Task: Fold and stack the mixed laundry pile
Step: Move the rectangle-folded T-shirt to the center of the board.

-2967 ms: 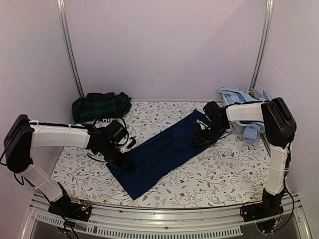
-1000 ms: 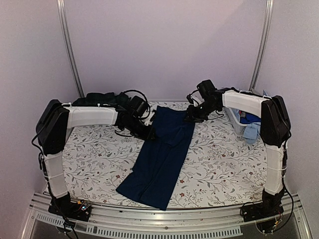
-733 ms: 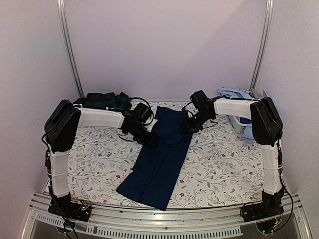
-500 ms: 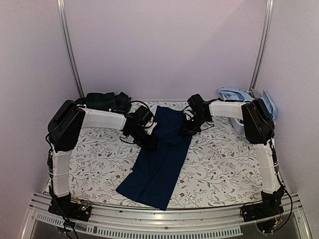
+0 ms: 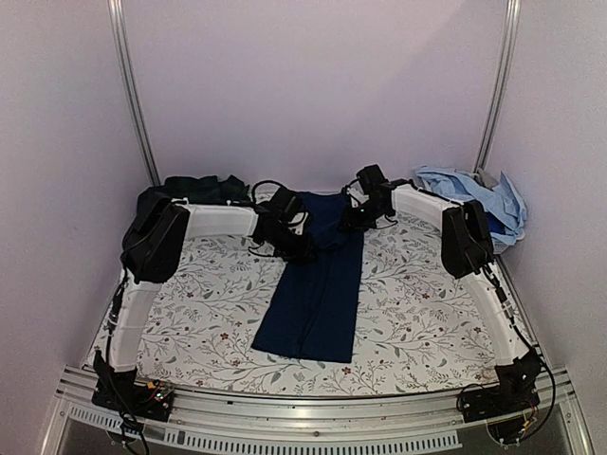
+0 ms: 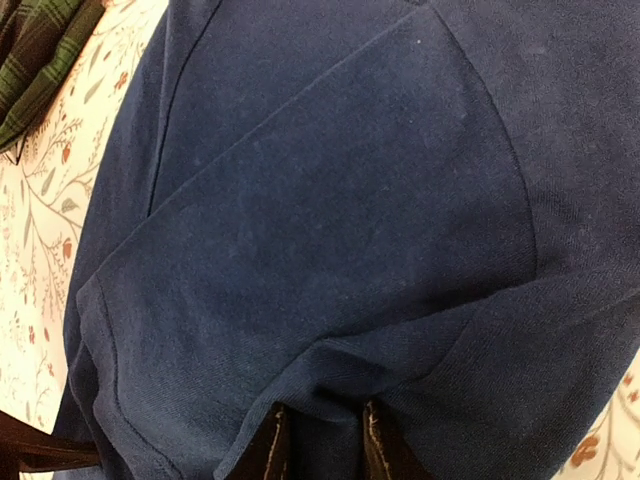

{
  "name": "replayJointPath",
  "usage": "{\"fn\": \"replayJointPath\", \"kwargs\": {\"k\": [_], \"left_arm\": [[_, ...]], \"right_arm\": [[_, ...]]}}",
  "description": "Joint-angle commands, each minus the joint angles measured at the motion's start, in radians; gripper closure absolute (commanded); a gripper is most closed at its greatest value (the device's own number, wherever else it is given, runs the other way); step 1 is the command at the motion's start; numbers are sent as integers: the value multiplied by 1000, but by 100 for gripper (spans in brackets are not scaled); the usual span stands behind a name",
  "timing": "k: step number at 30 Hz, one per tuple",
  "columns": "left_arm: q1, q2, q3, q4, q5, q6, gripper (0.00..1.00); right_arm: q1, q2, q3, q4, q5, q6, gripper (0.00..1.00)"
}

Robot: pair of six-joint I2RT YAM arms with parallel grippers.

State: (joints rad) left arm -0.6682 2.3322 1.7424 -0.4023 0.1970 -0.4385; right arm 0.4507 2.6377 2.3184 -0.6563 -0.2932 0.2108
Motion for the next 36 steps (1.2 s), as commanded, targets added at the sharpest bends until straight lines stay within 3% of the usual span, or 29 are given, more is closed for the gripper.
{"fn": "replayJointPath", "kwargs": {"k": [1,5,9,13,16,18,19,22,24,30,36], "left_arm": [[62,121,93,-19,34,-107,66],[76,95,130,-10,73,-105,64],[77,-44,56,5,56,-62,57],[81,-233,-115,36,2,-16,48],[89,-376,-287,95,20,13,31],[95,-473,-416,142,52,33,3],[101,-527,-488,187,70,21,1],[146,-692,-728,350,126,-97,0],[172,-765,-806,369,175,-103,0],[118,-897,-901,281,176,38,0],[101,-985,-992,266,155,72,0]], "right_arm": [[-32,87,68,62,47,-45,72],[-50,80,126,84,33,-47,61],[-52,-28,96,51,2,-46,52],[-43,-259,-153,67,-98,-10,48],[2,-411,-369,90,-127,21,47],[56,-508,-486,86,-146,20,47],[79,-549,-542,87,-158,21,47],[151,-651,-703,104,-193,34,47],[191,-703,-795,124,-225,49,48],[307,-755,-959,169,-294,82,50],[376,-705,-1068,189,-295,84,54]]}}
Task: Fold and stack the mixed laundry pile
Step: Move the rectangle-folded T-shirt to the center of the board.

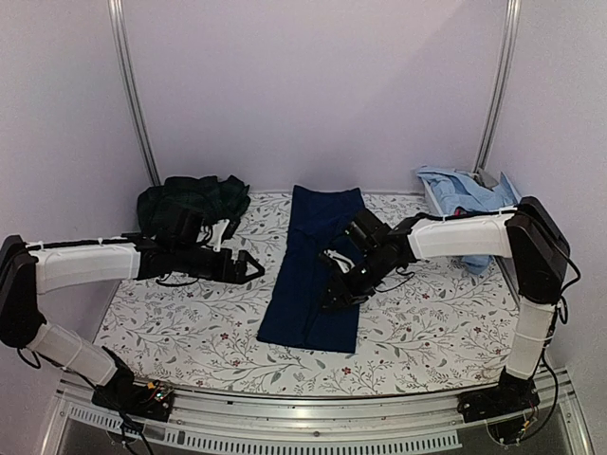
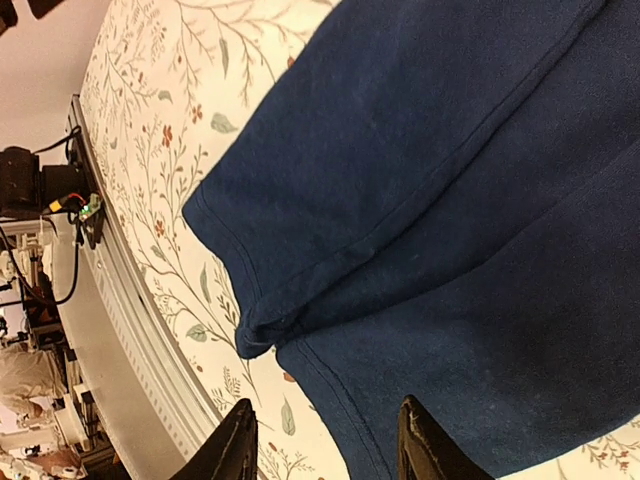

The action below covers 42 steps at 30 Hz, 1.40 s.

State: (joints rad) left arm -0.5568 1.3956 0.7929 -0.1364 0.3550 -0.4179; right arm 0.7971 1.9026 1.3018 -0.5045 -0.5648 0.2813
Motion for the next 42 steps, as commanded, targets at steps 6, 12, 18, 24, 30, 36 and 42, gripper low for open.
{"fn": "replayJointPath", "kwargs": {"k": [6,12,18,24,30,36,42], "left_arm": [[-69,-78,-81,-32,-70,102,5],[-134,-102,-112,-44,-82,132,16],[-310,-67,-120,-74,-133,232,29],[-430,2,-129,-68,-149,256,51],[-392,12,-83,-93,-78,-40,58],[-384,-60,-181,-53,-2,-319,62],[-365,-145,-218,-48,-47,-308,62]], "right_arm": [[40,39,-194,29,-4,6,59],[40,-32,-364,19,9,7,61],[39,-95,-393,-10,3,-10,62],[39,-245,-331,-39,-29,13,60],[39,-375,-412,-29,-47,187,60],[39,-442,-551,30,-40,393,62],[40,-475,-558,32,51,376,63]]}}
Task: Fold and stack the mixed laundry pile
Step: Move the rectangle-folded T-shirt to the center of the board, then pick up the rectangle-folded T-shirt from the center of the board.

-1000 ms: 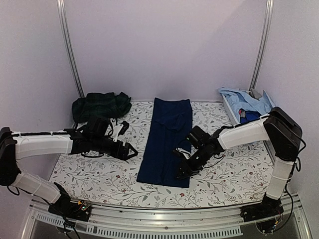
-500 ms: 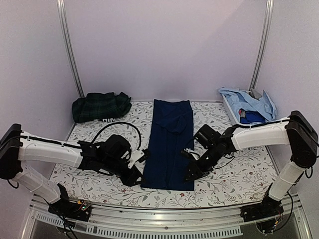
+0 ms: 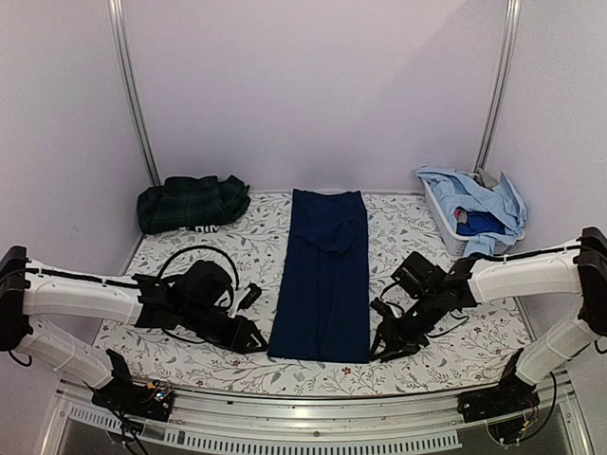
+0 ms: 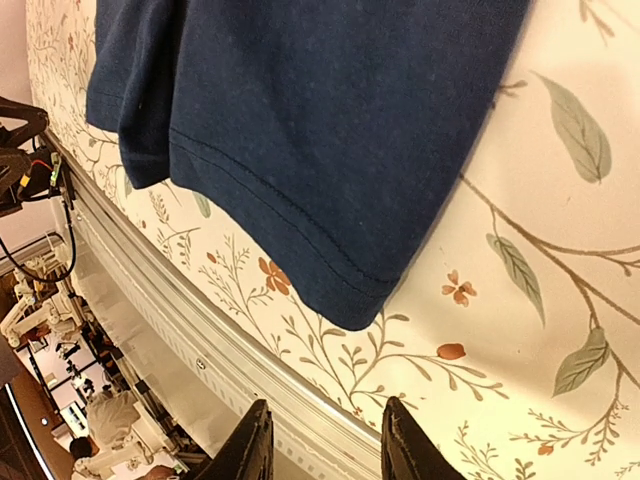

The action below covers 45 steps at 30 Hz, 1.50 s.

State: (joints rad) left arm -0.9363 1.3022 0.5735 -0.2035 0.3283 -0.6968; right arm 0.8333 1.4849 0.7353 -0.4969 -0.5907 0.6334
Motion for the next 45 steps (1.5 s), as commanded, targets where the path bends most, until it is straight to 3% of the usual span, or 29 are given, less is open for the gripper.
{"fn": "replayJointPath", "kwargs": {"k": [1,5,9,12,19,22,25,33,45], "left_arm": [[15,-55,4,15,-34,9,62],[-49,-24,62,-72,-161,263,61],[-102,13,116,-117,-220,473,59],[-137,7,143,-85,-193,619,58],[-160,92,163,-150,-206,959,56],[-160,92,110,-82,-186,999,56],[-165,106,86,-23,-165,1010,57],[-167,175,31,101,-244,1100,62],[-164,229,44,178,-293,1129,64]], "right_arm": [[3,-71,3,21,95,8,64],[12,-42,7,3,99,-67,66],[42,-70,49,11,173,-212,61],[80,-104,67,41,259,-376,55],[174,-110,65,155,324,-677,54],[203,-91,42,158,384,-831,54],[207,-128,-66,266,392,-921,55],[220,-71,-88,305,413,-1032,62],[236,-47,-137,371,378,-1129,58]]}}
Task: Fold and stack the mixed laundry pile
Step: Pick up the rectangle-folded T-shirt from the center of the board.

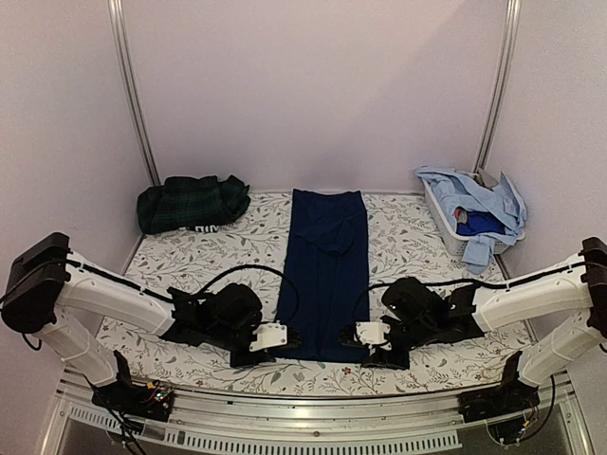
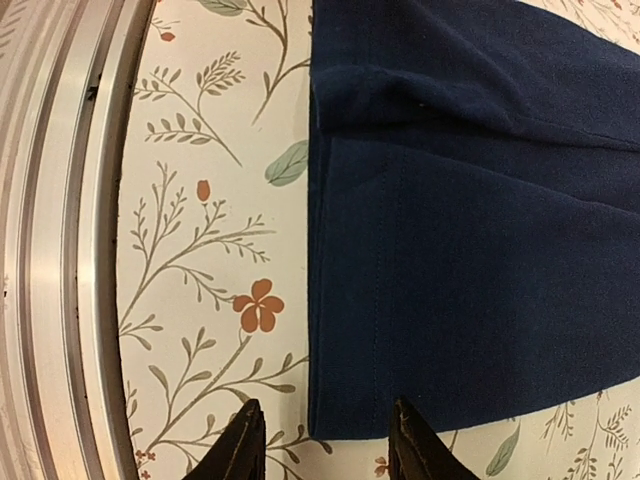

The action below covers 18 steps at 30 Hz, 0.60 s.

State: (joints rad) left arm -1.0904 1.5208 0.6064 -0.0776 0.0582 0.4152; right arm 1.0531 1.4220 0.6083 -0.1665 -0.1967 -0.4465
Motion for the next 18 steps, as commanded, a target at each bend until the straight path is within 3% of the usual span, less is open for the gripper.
{"fn": "replayJointPath", "kwargs": {"k": [1,11,18], "left_arm": [[-10,10,10,57,-27,17,64],[-5,-103,54,-46,-37,44,62],[-3,-56,25,-23,-1,56,61]], "right_arm": [[17,20,-11,46,-18,-55,58],[36,108,15,44,-5,-58,60],[45,142,28,36,5,-56,64]]}}
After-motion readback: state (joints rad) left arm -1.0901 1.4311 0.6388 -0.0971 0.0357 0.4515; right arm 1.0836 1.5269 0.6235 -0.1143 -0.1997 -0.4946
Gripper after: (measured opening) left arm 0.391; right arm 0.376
